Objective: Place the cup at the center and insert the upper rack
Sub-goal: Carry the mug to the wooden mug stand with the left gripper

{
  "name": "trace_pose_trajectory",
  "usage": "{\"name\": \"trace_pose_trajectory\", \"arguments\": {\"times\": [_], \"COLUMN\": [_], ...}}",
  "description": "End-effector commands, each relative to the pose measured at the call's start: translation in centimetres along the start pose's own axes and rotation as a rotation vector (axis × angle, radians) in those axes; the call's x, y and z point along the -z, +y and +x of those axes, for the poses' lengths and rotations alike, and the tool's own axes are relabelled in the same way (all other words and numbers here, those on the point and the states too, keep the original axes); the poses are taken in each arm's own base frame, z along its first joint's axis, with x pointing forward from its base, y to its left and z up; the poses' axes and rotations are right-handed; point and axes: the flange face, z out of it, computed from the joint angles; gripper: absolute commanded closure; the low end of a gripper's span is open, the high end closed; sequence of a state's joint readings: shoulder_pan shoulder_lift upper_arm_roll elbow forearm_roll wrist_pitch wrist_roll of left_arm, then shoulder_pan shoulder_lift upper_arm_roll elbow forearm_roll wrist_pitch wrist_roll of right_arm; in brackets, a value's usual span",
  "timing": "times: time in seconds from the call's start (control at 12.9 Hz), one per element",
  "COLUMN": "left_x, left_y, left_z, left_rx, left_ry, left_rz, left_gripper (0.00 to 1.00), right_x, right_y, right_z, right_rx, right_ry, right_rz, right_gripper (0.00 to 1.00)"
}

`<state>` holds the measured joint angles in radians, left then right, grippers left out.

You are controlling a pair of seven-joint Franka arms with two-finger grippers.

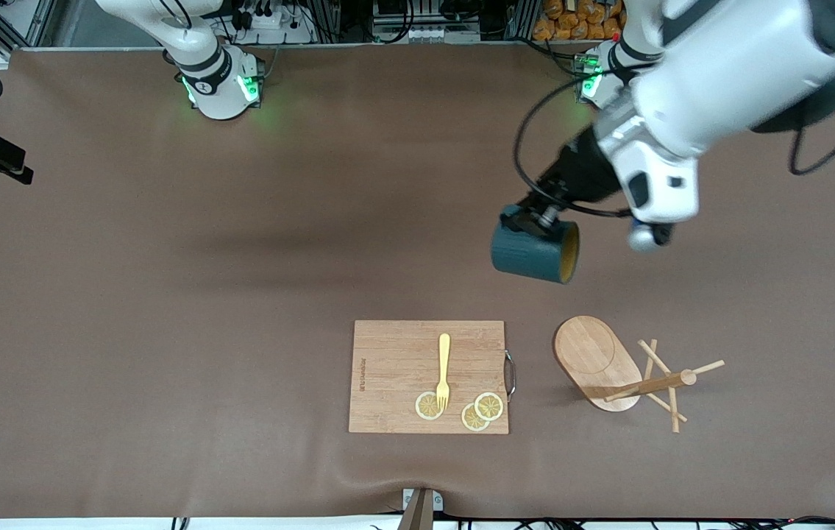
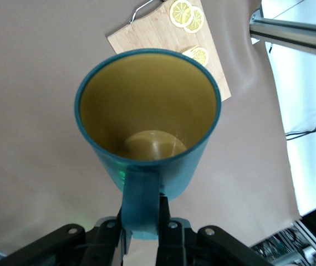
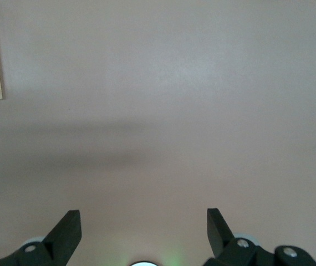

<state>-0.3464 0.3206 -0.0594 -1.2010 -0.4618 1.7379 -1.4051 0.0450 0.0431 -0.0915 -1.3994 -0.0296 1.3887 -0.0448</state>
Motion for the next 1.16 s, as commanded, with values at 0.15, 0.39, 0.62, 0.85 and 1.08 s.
{"name": "trace_pose_trajectory", "arguments": {"times": [0.15, 0.39, 0.62, 0.85, 1.08], "left_x": [1.2, 2.6, 1.4, 0.7, -0.6], "left_y": [-0.2, -1.3, -2.1, -3.3, -4.8], "left_z": [6.3, 11.5, 16.4, 21.0, 25.6], "left_rx": [0.030, 0.012, 0.030, 0.009, 0.002], "left_ry": [-0.220, -0.339, -0.406, -0.500, -0.555], "left_rz": [-0.046, -0.082, -0.081, -0.100, -0.111], "left_gripper": [1.00, 1.00, 1.00, 1.00, 1.00], "right_x": [-0.3, -0.9, -0.9, -1.0, -1.1], "right_y": [-0.8, -1.0, -1.2, -1.2, -1.2], "right_z": [0.1, -0.1, -0.4, -0.5, -0.4], "right_rx": [-0.039, -0.053, -0.050, -0.049, -0.049], "right_ry": [0.007, -0.030, -0.054, -0.060, -0.060], "right_rz": [0.053, 0.075, 0.076, 0.075, 0.075], "right_gripper": [0.00, 0.00, 0.00, 0.00, 0.00]}}
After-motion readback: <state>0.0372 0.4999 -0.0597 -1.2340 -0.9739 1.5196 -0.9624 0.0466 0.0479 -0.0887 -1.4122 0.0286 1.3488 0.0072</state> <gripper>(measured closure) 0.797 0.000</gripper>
